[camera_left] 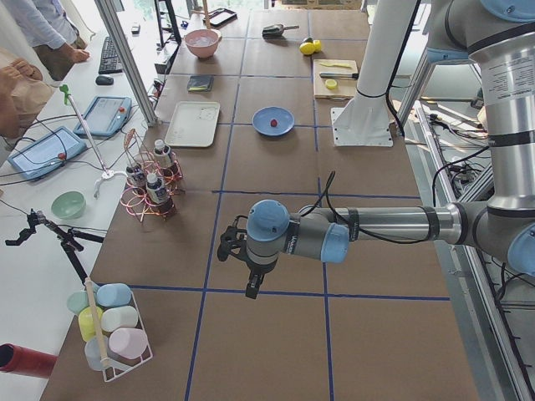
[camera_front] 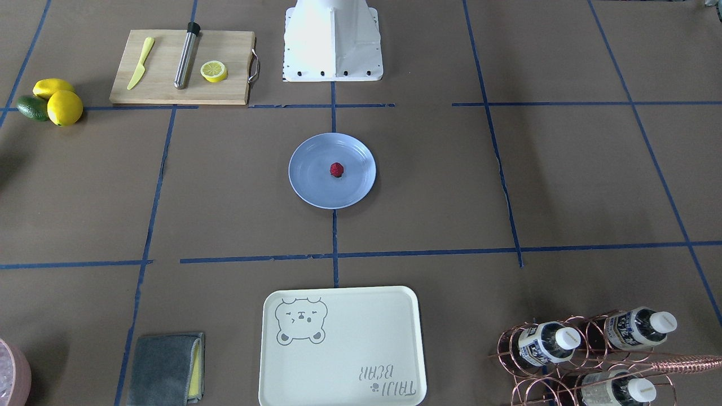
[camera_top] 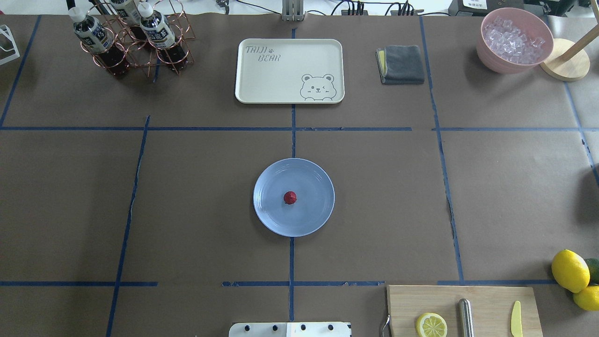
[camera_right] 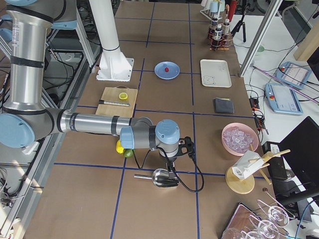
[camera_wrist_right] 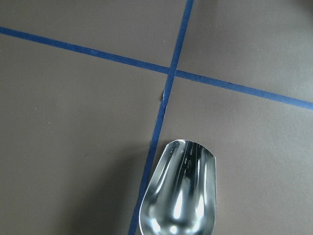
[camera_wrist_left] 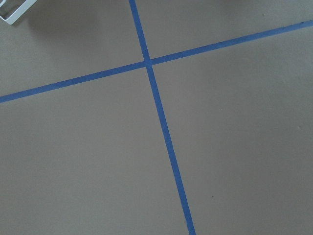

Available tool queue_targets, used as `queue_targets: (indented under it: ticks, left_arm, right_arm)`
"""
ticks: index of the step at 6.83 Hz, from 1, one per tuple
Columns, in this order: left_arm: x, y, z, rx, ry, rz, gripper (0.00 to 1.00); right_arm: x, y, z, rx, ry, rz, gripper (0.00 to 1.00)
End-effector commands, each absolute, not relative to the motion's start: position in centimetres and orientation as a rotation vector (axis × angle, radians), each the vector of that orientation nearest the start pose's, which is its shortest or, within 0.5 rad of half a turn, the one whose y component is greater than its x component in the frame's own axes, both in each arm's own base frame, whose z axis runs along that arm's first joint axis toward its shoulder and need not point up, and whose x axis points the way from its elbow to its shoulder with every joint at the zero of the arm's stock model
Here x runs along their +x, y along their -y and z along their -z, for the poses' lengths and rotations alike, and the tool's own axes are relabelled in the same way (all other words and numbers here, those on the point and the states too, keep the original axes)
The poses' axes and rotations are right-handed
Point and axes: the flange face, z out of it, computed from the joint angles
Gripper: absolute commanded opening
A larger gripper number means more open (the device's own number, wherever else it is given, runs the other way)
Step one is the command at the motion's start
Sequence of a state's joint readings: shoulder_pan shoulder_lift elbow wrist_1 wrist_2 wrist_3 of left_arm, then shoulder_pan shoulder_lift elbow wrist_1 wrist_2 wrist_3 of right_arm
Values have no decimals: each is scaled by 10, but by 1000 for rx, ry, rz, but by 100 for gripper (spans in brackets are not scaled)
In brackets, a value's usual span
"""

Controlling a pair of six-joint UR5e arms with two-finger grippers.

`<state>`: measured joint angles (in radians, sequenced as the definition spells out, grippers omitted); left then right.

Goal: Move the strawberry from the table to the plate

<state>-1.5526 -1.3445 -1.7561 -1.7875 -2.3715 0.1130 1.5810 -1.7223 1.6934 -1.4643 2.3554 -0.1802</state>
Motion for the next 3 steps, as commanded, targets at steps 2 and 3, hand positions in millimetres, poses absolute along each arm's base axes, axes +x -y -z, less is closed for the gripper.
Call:
queue_targets:
  ticks: [2,3]
  left_arm:
    - [-56,414,-645,111,-794,-152,100]
    - [-56,419,-641,121,-793,-155,100]
  right_arm:
    - [62,455,-640,83,767,196,100]
    - [61,458,-638,86,765,201,100]
